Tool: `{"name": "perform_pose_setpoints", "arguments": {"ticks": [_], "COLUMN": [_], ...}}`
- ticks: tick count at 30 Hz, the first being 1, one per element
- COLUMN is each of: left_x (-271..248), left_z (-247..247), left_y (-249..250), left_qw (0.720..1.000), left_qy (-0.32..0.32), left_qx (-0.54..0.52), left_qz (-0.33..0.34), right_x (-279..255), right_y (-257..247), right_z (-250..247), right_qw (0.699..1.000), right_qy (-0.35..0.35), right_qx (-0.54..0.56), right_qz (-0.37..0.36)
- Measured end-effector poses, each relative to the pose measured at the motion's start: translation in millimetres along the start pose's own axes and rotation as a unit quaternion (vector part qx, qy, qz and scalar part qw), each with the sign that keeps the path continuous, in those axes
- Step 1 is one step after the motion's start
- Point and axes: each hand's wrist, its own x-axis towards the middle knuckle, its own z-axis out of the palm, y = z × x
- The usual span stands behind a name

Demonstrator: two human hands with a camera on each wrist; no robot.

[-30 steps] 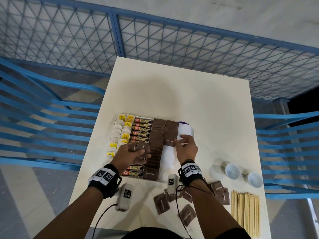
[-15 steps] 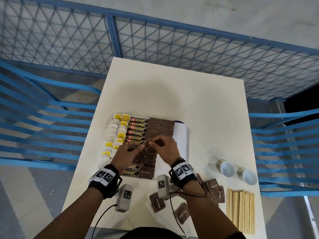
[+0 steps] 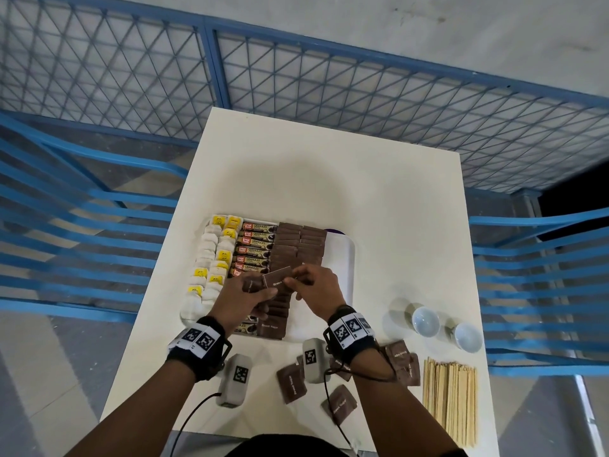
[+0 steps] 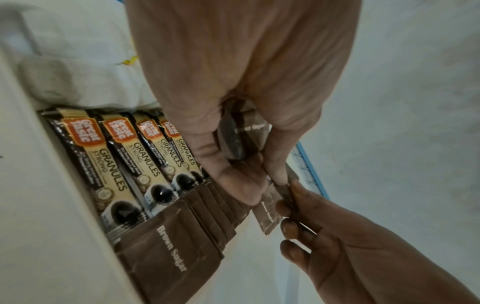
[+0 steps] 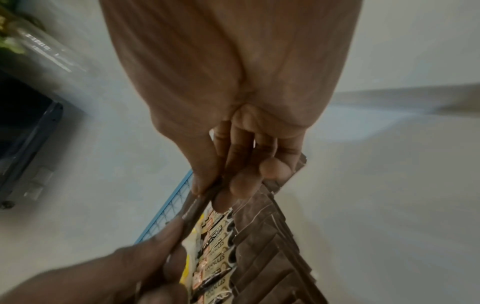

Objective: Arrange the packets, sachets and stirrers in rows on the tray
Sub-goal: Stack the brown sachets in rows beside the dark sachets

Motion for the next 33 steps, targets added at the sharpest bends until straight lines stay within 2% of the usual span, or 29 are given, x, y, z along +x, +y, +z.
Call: {"name": "perform_pose_setpoints", "arguments": {"ticks": [3,8,10,15,23,33], "left_x": [-1.2,1.0,1.9,0.2,0.9,4.0], "left_z": [-0.1,-2.8,-4.4,-9.6,-22.6,-26.4], "left_y": [-1.4,-2.1,-0.6,1.7,6.4,7.9], "left_qw": [0.999,0.999,0.998,0.998,0.998,0.998], "left_qy": [0.000,0.004,0.000,-0.025,-0.043,-0.039], "left_qx": [0.034,-0.007,-0.045,-0.043,-0.012,-0.001], "left_qz": [-0.011,-0.033,-0.047,-0.040,-0.034,-0.041], "right_x": [1.1,6.2,9.5,17.9,22.3,20.0], "right_y": [10.9,28.2,31.2,32.6,30.4,31.2], "right_z": [-9.5,-26.7,-28.1,-20.2,-7.6,-5.6], "right_qw": [0.999,0.990,0.984,0.976,0.964,0.966], "right_qy": [0.005,0.126,0.147,0.163,0.206,0.203], "right_qx": [-0.051,-0.013,-0.020,-0.062,-0.043,-0.051], "right_qz": [-0.005,0.070,0.101,0.131,0.162,0.149]}}
